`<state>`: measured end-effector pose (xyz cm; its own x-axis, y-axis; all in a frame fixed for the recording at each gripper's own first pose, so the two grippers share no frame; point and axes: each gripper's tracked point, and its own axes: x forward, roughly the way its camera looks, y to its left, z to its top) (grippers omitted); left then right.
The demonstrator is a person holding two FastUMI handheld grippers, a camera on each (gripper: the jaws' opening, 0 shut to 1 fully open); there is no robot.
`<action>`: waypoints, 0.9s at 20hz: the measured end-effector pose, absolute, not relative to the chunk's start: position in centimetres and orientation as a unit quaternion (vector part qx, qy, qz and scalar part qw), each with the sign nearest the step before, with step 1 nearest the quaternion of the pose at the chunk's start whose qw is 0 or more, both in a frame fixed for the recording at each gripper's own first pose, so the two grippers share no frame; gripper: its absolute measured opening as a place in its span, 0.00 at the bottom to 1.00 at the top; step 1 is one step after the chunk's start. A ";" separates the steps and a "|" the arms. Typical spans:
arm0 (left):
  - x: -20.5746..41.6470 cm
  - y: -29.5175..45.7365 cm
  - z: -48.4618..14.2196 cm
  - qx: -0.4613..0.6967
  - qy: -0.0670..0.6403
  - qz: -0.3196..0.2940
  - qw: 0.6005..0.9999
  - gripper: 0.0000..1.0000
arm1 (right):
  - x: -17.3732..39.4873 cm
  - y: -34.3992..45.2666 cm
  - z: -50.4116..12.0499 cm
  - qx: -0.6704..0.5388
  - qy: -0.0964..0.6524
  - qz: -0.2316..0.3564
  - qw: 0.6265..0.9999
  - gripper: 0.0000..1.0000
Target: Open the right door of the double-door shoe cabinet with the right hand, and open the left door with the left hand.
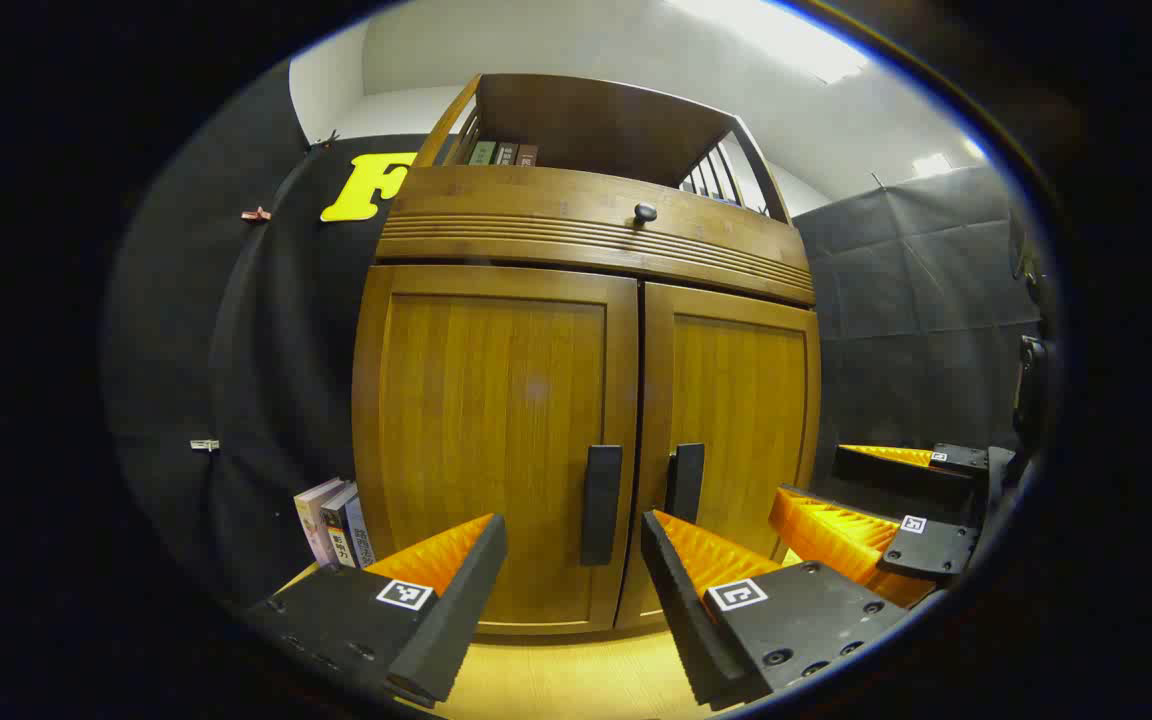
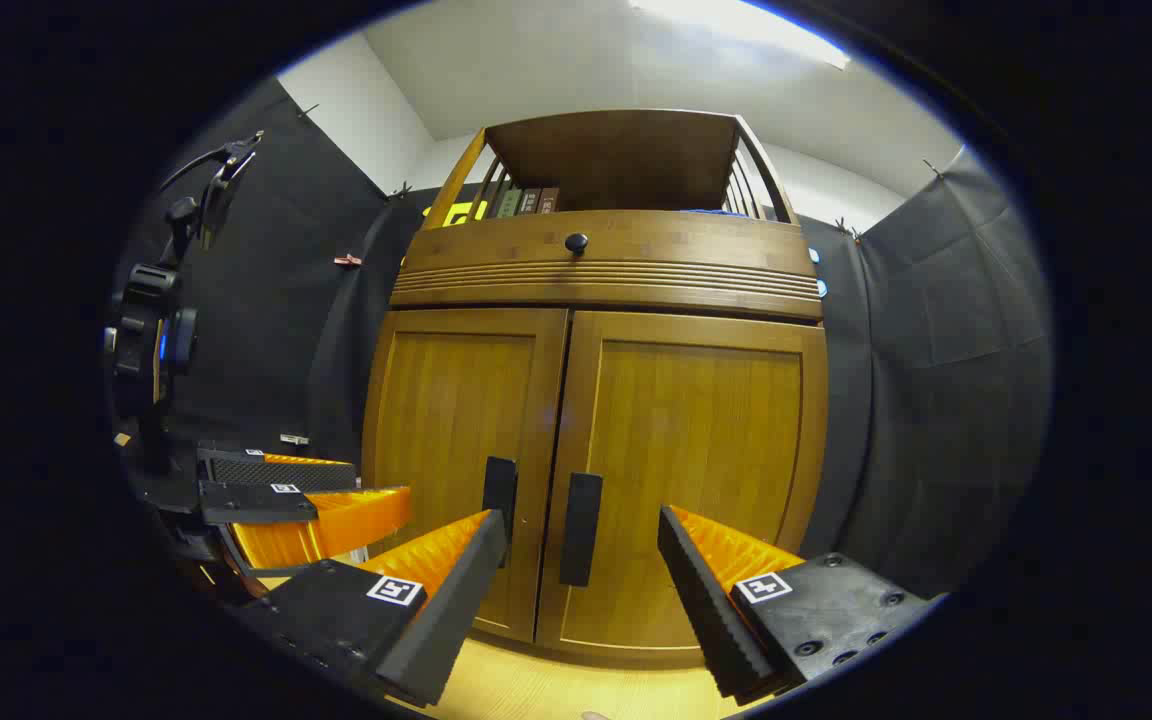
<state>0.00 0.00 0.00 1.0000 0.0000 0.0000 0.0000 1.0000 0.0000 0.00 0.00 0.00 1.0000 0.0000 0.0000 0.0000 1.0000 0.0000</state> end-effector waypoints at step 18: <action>-0.4 -0.2 0.4 0.012 -0.006 -0.001 1.000 0.80 | -0.5 -0.3 0.1 0.006 -0.003 -0.001 1.000 0.97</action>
<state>-0.42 -0.16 0.40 0.9999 -0.0016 0.0121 0.0013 0.9997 0.0232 -0.48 -0.34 0.13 1.0000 -0.0024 0.0050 0.0024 0.9999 0.0121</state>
